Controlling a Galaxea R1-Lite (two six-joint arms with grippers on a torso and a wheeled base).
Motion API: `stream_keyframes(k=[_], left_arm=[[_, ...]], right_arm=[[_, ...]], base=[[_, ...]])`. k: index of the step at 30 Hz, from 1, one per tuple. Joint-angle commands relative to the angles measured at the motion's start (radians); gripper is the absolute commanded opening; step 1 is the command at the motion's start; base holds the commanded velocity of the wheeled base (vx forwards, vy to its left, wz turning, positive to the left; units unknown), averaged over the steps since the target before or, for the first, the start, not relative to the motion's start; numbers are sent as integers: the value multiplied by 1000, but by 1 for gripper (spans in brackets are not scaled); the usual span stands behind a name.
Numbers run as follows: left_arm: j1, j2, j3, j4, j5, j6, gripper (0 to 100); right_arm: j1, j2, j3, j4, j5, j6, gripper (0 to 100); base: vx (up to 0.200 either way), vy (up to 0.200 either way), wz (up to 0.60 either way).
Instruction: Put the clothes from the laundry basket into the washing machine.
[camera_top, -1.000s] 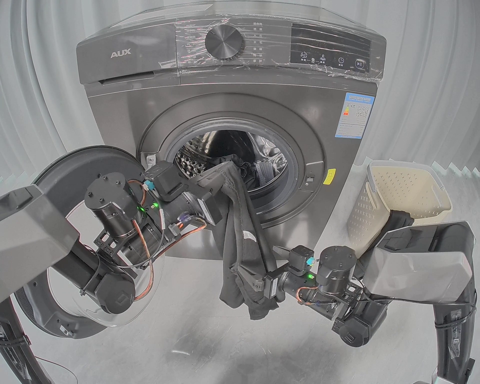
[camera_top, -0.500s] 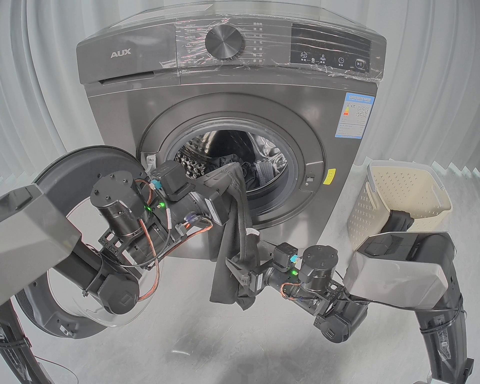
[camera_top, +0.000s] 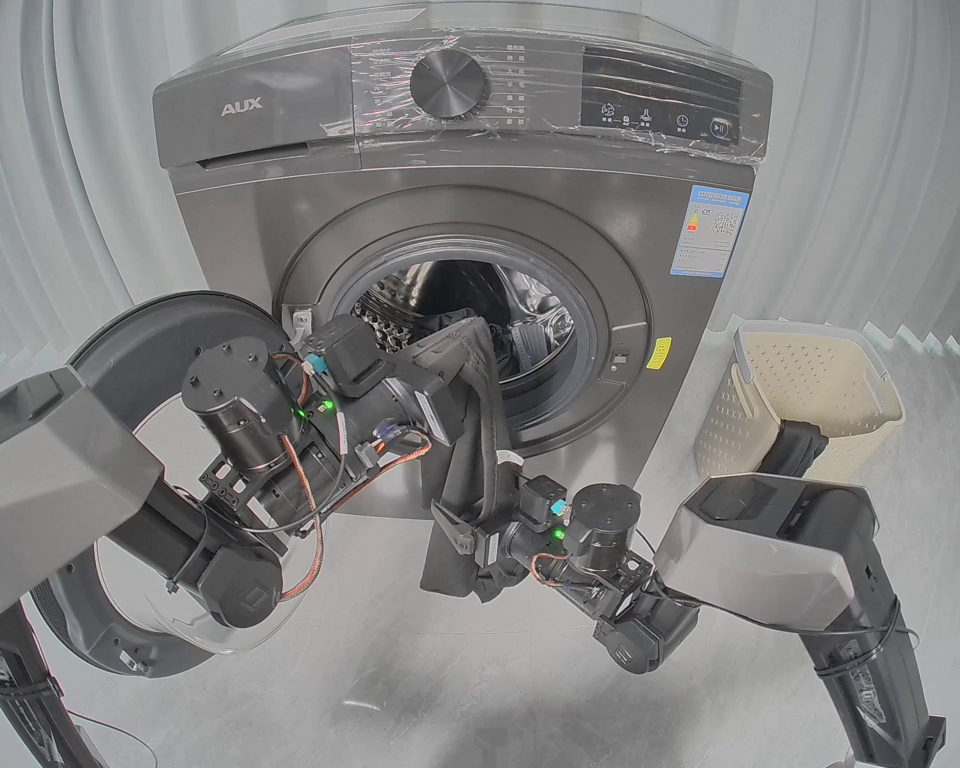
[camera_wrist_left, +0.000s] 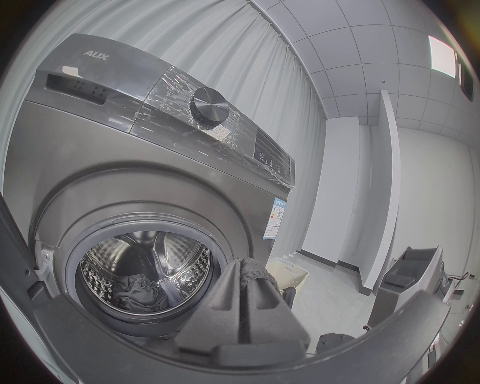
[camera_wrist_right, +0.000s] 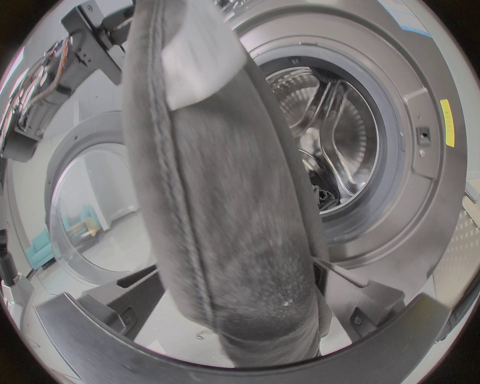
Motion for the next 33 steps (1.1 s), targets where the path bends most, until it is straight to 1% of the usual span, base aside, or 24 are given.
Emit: stream_keyframes(k=[1,3,7,8,13,14,15,16,17,18,19,20,23,26,28,29,30,31,32,33], left_arm=[[1,-3,-9,-1,8,0,0],[1,-5,-12,-1,8,0,0],[2,-6,-12,-1,8,0,0],[4,-6,-9,-1,10,0,0],[14,-1,3,-3,10,1,0],[24,8,29,-1,14,11,0],[37,9,51,-3,14,12,0],[54,17,86,-4,11,23,0],[57,20,97,-6,8,26,0],[62,32,123,-12,2,37,0],[62,37,130,-13,1,41,0],[62,52,170,-21,-2,54,0],[62,80,219,-29,-12,58,0],[62,115,248,-41,-25,64,0],[71,173,281,-58,-36,113,0],[71,173,281,-58,-36,113,0],[83,212,288,-59,-38,152,0],[88,233,288,-59,-39,172,0],[90,245,288,-61,-39,179,0],[91,252,290,-61,-41,181,0]], right_arm=[[-7,43,-38,25,-49,1,100],[-12,57,-57,31,-64,7,100],[-15,63,-66,31,-67,15,100],[-16,63,-64,30,-67,16,0],[-24,49,-60,25,-67,18,0],[-46,37,-52,22,-67,19,0],[-56,20,-45,22,-67,24,0],[-72,-7,-29,22,-67,27,0],[-78,-15,-26,22,-67,29,0],[-89,-29,-20,22,-67,29,0],[-92,-33,-20,22,-67,29,0],[-108,-58,-20,22,-67,29,0],[-125,-98,-23,28,-67,29,0],[-125,-119,-28,30,-67,27,0],[-113,-139,-29,30,-67,27,0],[-113,-139,-29,30,-67,27,0],[-110,-148,-31,31,-67,27,0],[-105,-152,-31,31,-67,27,0],[-102,-152,-31,31,-67,27,0],[-101,-152,-31,31,-67,27,0]], base=[[0,0,0],[0,0,0],[0,0,0],[0,0,0],[0,0,0],[0,0,0],[0,0,0],[0,0,0],[0,0,0],[0,0,0],[0,0,0],[0,0,0],[0,0,0],[0,0,0],[0,0,0],[0,0,0],[0,0,0],[0,0,0],[0,0,0],[0,0,0]])
